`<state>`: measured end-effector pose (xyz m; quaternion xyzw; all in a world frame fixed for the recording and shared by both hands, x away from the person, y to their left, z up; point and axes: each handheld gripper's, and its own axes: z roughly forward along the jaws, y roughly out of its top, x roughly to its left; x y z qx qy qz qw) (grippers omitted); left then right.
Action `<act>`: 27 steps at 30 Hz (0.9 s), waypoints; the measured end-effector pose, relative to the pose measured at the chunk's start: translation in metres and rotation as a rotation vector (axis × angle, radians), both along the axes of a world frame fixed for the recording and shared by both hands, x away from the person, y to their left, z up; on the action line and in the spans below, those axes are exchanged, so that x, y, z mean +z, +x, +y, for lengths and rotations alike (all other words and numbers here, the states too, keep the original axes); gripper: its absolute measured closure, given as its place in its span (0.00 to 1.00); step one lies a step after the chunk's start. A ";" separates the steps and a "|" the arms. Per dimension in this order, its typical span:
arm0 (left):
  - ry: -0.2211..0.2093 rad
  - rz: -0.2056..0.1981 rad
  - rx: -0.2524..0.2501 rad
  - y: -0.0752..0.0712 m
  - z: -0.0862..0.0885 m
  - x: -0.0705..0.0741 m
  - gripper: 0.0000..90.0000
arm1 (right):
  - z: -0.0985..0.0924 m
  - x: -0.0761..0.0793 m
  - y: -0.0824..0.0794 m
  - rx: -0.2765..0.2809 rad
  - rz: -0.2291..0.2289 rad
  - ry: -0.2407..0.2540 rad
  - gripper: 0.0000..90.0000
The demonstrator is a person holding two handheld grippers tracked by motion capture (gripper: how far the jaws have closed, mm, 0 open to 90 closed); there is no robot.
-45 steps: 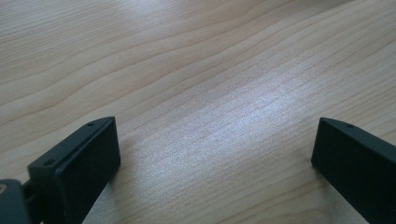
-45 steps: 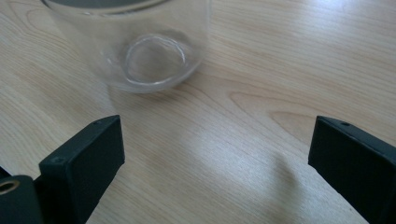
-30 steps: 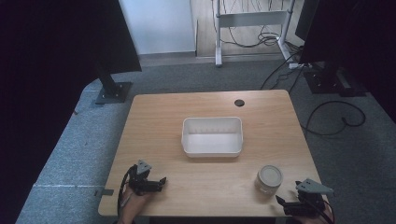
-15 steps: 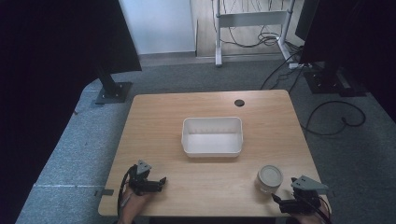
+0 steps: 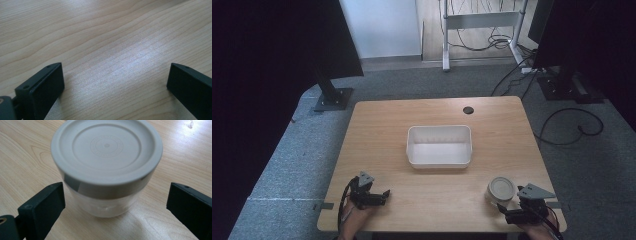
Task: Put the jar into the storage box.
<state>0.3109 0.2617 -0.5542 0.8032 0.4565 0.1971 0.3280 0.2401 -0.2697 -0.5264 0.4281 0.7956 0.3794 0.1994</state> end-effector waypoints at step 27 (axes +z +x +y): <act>0.000 0.000 0.000 0.000 0.000 0.000 0.01 | 0.020 -0.009 0.023 0.033 0.030 0.034 0.07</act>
